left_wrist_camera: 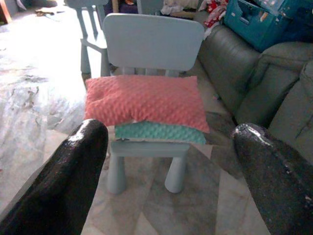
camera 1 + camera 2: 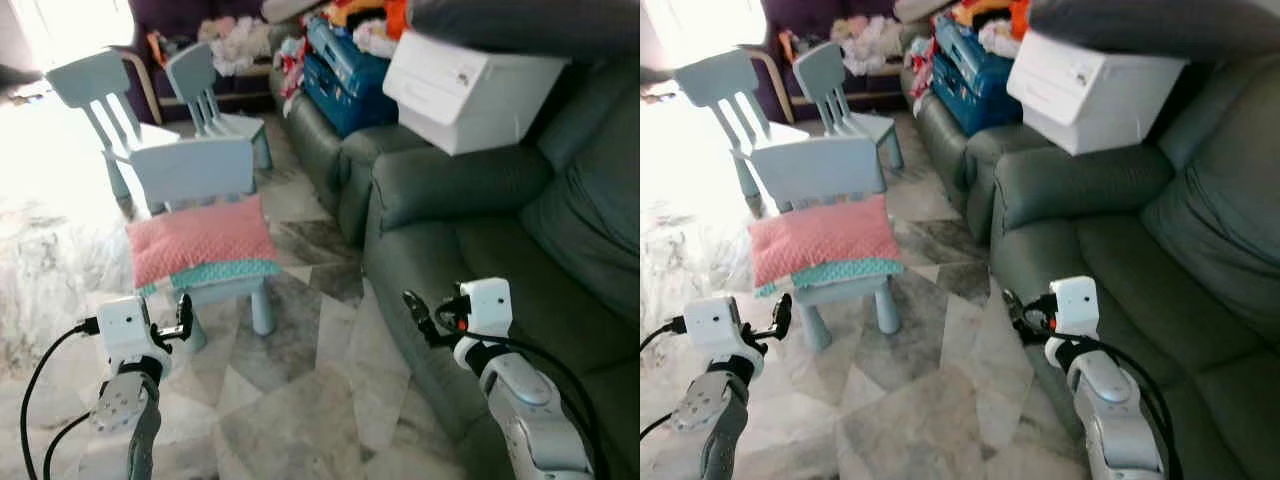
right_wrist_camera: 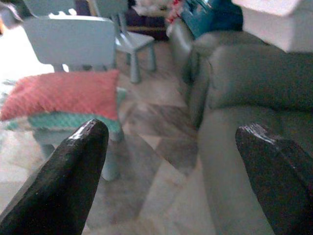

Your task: Move the pillow to the sofa

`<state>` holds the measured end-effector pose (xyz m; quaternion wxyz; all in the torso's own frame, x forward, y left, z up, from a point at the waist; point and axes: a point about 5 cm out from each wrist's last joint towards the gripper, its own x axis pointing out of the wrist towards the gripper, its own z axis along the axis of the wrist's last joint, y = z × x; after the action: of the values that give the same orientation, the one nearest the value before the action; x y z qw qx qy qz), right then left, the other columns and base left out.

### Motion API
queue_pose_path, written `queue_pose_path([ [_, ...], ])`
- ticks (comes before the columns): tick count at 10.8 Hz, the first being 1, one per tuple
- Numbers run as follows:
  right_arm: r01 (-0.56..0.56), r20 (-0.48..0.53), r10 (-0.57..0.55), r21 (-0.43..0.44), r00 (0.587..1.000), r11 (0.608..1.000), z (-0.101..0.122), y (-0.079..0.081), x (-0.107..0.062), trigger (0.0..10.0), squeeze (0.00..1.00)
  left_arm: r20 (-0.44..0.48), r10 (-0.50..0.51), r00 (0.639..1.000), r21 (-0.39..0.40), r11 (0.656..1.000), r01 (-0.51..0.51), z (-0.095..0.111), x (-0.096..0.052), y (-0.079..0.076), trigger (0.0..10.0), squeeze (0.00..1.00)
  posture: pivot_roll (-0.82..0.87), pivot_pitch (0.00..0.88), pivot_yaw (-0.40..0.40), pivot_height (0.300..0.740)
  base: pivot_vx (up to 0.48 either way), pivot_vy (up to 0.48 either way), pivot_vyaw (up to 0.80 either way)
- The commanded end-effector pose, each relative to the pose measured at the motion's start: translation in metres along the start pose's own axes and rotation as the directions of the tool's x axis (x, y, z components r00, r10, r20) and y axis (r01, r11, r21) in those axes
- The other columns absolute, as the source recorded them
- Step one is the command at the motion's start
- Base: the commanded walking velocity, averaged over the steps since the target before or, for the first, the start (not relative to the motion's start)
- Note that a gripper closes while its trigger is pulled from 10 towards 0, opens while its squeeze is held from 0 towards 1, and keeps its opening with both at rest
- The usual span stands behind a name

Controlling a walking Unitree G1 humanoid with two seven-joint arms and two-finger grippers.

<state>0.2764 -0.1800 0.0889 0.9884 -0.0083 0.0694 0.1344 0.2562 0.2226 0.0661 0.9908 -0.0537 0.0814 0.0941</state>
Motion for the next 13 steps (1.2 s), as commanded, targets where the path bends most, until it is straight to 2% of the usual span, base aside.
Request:
queue_pose_path([
  [1,-0.029,0.036,0.03,-0.013,0.999,0.999,0.0087,0.0045,0.0005,10.0,0.0,-0.012,0.016,1.0,-0.012,1.0,-0.016,-0.0021,0.0001,0.0028,10.0,0.0,-0.14,0.0,-0.03,0.74,0.424,0.0,0.0],
  [6,-0.047,0.04,0.048,-0.037,0.998,0.998,0.0088,0.0058,0.0014,10.0,0.0,-0.02,0.003,1.0,-0.024,1.0,-0.004,-0.0045,-0.001,0.0005,10.0,0.0,-0.13,0.0,-0.033,0.74,0.442,0.0,0.0],
  [11,-0.066,0.043,0.068,-0.041,0.997,0.997,0.0077,0.0085,0.0042,10.0,0.0,-0.025,0.006,1.0,-0.023,1.0,-0.007,-0.0054,-0.0006,0.0004,10.0,0.0,-0.13,0.0,-0.031,0.74,0.436,0.0,0.42],
  [13,-0.067,0.039,0.068,-0.037,0.997,0.997,0.0064,0.0089,0.0054,10.0,0.0,-0.061,0.048,0.997,-0.034,0.998,-0.05,-0.0105,0.0003,0.0035,10.0,0.0,-0.13,0.0,-0.035,0.74,0.161,0.418,0.38],
])
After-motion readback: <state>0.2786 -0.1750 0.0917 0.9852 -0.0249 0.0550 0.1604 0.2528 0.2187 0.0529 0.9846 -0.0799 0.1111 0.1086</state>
